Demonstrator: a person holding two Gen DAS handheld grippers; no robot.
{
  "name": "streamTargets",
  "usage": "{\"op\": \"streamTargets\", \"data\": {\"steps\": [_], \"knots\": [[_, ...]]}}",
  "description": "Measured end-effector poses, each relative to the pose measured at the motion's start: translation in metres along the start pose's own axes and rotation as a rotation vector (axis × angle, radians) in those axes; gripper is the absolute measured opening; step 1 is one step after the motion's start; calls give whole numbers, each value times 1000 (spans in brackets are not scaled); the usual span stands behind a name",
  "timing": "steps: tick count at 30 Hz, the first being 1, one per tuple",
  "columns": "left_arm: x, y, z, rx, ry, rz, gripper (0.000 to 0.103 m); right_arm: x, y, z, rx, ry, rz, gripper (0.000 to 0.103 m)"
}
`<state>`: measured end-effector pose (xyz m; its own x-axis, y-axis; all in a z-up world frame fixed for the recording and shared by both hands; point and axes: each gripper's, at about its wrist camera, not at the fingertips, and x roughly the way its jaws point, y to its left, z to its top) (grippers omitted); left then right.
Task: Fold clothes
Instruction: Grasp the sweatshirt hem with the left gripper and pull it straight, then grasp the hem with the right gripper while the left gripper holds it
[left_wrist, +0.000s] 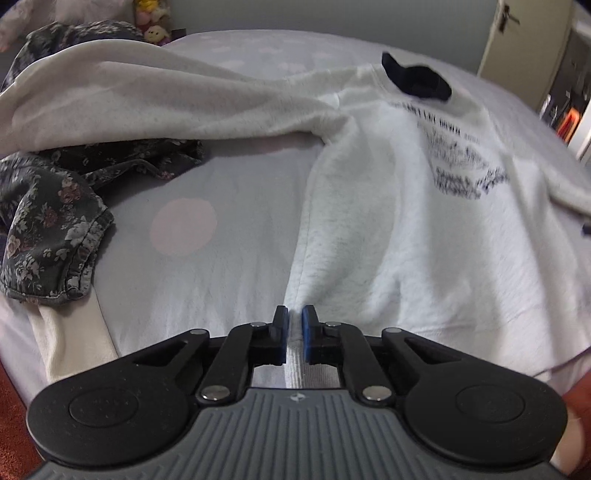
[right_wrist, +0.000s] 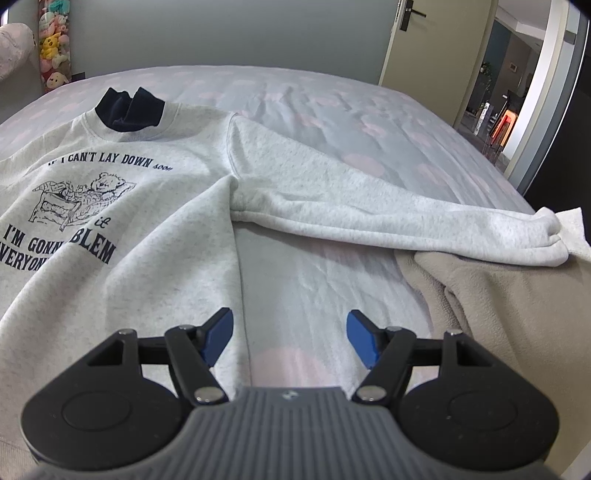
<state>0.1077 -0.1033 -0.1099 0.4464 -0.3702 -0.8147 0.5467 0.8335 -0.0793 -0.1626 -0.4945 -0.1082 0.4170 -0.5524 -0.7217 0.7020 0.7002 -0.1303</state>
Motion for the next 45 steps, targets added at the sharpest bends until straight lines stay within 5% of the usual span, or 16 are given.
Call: {"op": "streamTargets", "data": {"steps": [10, 27, 38, 40, 45], "knots": [[37, 33, -12, -90, 124, -8, 6, 4, -1, 4, -12, 177, 136, 71], [39, 31, -9, -64, 143, -3, 6, -4, -15, -16, 64, 343, 324, 58], [42, 28, -10, -58, 149, 7, 6, 24, -14, -28, 91, 500, 313, 52], [42, 26, -9, -54, 150, 8, 6, 21, -12, -28, 79, 493, 328, 15], [23, 35, 3, -97, 149, -78, 5, -23, -20, -7, 50, 390, 339, 3]]}}
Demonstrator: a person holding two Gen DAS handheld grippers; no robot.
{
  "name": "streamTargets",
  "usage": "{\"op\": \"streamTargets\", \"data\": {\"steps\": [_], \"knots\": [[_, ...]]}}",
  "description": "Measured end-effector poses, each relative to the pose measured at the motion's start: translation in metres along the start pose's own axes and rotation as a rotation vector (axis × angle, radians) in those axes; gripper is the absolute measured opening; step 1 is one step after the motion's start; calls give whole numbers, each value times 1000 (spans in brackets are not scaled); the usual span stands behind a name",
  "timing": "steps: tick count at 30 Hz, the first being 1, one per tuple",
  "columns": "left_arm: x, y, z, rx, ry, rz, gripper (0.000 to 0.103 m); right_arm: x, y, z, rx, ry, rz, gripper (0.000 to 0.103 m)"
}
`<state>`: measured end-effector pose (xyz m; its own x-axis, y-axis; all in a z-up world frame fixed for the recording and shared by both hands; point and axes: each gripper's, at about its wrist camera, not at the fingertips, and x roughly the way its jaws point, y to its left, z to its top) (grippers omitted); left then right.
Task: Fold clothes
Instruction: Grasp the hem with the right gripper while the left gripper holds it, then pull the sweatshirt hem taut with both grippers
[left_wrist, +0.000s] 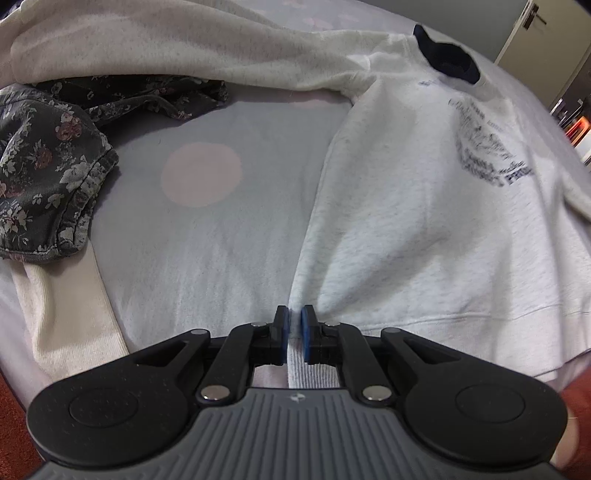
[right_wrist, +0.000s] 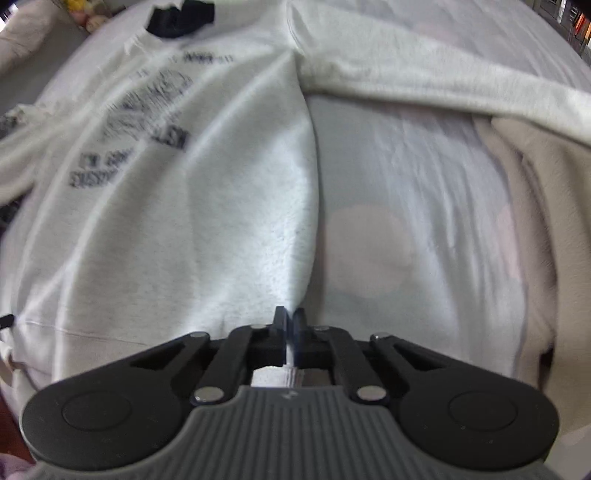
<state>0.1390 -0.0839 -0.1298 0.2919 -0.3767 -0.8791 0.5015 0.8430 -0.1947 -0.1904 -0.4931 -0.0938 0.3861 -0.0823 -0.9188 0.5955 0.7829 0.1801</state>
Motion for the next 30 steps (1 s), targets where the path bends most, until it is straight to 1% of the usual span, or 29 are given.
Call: {"op": "streamTargets", "data": {"steps": [4, 5, 6, 7, 8, 10, 13, 16, 18, 20, 22, 23, 24, 26, 28, 30], "knots": [[-42, 7, 21, -29, -29, -145, 4, -60, 5, 12, -50, -76, -13, 3], [-54, 7, 26, -26, -40, -167, 3, -75, 6, 15, -63, -96, -16, 3], [-64, 6, 30, -11, -52, -163, 0, -90, 7, 18, -75, -115, -19, 3], [-74, 5, 33, 7, -65, -141, 0, -103, 9, 21, -91, -128, -30, 2], [-82, 6, 35, 15, -72, -132, 0, -110, 11, 23, -118, -120, -64, 2], [-85, 13, 35, 2, -50, -148, 0, -108, 11, 21, -131, -75, -78, 2], [-71, 21, 27, -10, 1, -141, 0, -88, 9, 10, -142, 0, -83, 2], [-53, 27, 17, -15, 48, -126, 0, -56, 8, -5, -184, 27, -151, 2], [-43, 23, 11, 2, 56, -114, 0, -43, 1, -10, -175, 33, -169, 3], [-32, 17, 6, 13, 67, -108, 6, -36, -9, -14, -155, 40, -172, 3], [-20, 10, 4, 13, 83, -117, 29, -33, -15, -15, -140, 46, -167, 3], [-14, 6, 2, 13, 90, -120, 34, -33, -16, -15, -132, 46, -163, 3], [-9, 2, 1, 14, 93, -122, 40, -33, -17, -15, -129, 42, -159, 3], [2, -6, -2, 10, 101, -134, 42, -34, -16, -16, -125, 36, -155, 3], [14, -11, -4, -3, 125, -144, 42, -34, -16, -19, -119, 30, -148, 3], [25, -15, -7, -17, 147, -136, 42, -34, -16, -20, -111, 24, -143, 3]]}}
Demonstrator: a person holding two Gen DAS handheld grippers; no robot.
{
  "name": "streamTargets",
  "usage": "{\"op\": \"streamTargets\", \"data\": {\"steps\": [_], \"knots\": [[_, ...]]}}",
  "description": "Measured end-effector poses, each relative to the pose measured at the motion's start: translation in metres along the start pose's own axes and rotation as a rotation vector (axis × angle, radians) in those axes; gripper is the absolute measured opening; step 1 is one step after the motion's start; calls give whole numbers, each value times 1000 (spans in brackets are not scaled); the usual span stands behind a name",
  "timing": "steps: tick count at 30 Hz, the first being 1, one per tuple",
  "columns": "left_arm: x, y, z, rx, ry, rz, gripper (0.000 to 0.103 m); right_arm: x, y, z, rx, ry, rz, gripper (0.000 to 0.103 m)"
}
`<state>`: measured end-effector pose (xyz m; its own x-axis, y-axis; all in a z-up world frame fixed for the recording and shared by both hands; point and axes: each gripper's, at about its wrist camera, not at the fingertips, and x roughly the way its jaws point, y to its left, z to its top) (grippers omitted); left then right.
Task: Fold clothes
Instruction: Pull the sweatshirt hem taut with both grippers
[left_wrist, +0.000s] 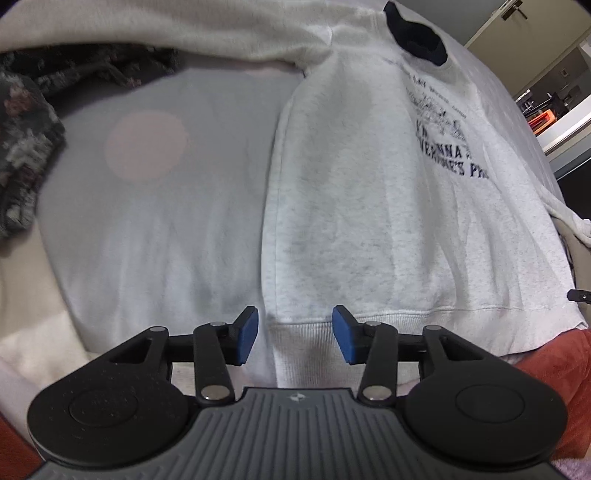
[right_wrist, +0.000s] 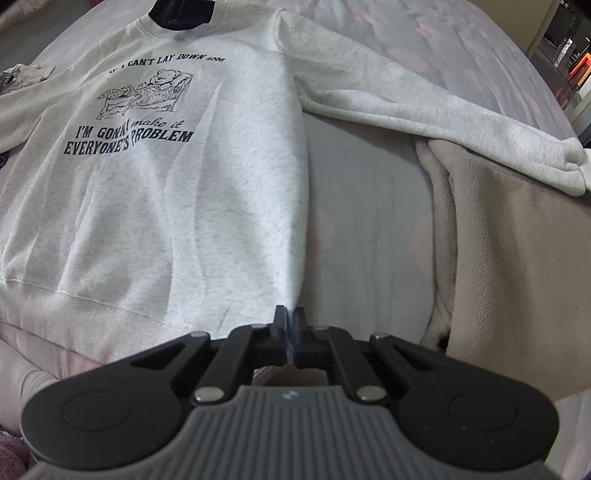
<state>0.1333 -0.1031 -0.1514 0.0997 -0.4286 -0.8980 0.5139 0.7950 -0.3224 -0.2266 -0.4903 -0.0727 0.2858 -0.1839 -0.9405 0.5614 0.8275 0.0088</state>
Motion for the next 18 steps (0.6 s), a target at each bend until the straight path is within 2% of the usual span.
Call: {"op": "streamTargets", "data": {"steps": [2, 5, 6, 7, 9, 12, 16, 18], "knots": [[5, 0, -3, -12, 4, -3, 38, 1, 0, -1, 9, -4, 5, 3], [3, 0, -4, -11, -7, -23, 22, 1, -2, -3, 22, -10, 12, 3], [-2, 0, -3, -13, -15, -42, 13, 1, -2, -3, 25, -12, 14, 3], [-7, 0, -2, -15, -23, -62, 10, 1, -3, -3, 28, -13, 17, 3], [-27, 0, 4, -15, -47, -107, 8, -4, -5, 0, 45, -24, 37, 3], [-64, -4, 18, 25, -73, -139, 7, -25, -15, 10, 98, -62, 121, 3], [-87, -4, 26, 96, -59, -73, 7, -14, -13, 9, 76, -27, 100, 3], [-80, 0, 26, 98, -34, -54, 8, -8, -13, 9, 65, -9, 89, 3]]}}
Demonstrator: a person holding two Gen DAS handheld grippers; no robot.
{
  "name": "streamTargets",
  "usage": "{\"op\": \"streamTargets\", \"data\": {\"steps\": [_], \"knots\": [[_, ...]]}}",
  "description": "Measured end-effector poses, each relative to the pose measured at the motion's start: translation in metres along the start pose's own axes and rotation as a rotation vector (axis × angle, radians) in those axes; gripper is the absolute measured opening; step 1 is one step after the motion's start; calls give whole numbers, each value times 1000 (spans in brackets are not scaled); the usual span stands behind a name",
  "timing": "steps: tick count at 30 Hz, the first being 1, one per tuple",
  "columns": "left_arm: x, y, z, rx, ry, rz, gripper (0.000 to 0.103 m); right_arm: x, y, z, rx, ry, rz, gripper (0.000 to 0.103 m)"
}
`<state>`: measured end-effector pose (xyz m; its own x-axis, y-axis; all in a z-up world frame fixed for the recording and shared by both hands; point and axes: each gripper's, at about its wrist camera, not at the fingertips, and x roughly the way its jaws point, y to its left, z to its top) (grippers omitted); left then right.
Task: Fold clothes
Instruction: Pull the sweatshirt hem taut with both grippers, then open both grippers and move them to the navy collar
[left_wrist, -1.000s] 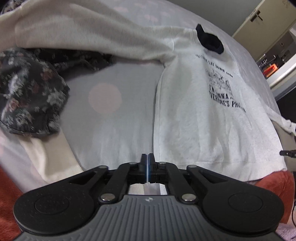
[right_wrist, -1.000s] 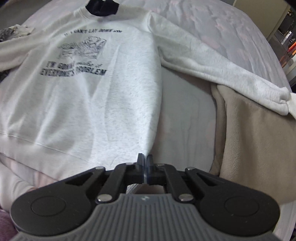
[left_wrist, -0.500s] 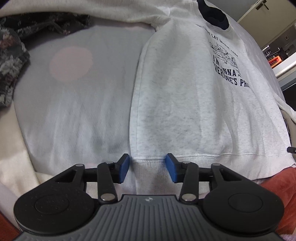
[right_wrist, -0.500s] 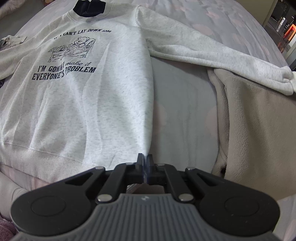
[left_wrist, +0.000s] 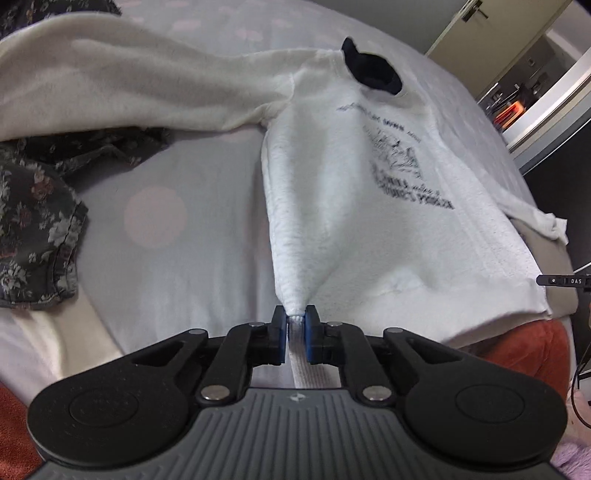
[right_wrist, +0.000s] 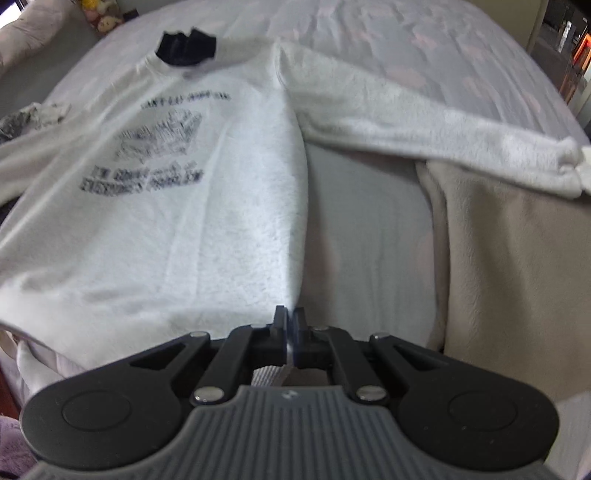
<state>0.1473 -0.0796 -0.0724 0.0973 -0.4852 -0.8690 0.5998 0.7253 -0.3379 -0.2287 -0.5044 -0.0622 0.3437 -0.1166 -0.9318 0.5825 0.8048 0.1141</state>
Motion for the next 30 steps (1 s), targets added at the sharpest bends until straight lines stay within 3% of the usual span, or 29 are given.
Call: {"op": "streamTargets", "data": {"steps": [8, 11, 12, 14, 20, 22, 25, 30], "knots": [[71, 14, -17, -29, 147, 67, 11, 44, -3, -9, -7, 84, -25, 5], [69, 15, -13, 21, 189, 75, 21, 38, -5, -6, -18, 69, -16, 24], [64, 14, -10, 46, 195, 80, 26, 34, -5, -4, -25, 58, -13, 40], [53, 11, -4, 92, 203, 91, 28, 24, -5, 1, -34, 25, -7, 43], [27, -2, 52, 187, 110, 111, 30, 7, 7, 38, -64, -151, 7, 42], [27, -11, 76, 243, 56, 140, 40, 12, 17, 55, -99, -194, 4, 42], [34, -26, 116, 317, -37, 174, 42, 28, 31, 87, -172, -247, 3, 42], [64, -50, 189, 423, -172, 157, 42, 60, 55, 147, -311, -319, 14, 43]]}}
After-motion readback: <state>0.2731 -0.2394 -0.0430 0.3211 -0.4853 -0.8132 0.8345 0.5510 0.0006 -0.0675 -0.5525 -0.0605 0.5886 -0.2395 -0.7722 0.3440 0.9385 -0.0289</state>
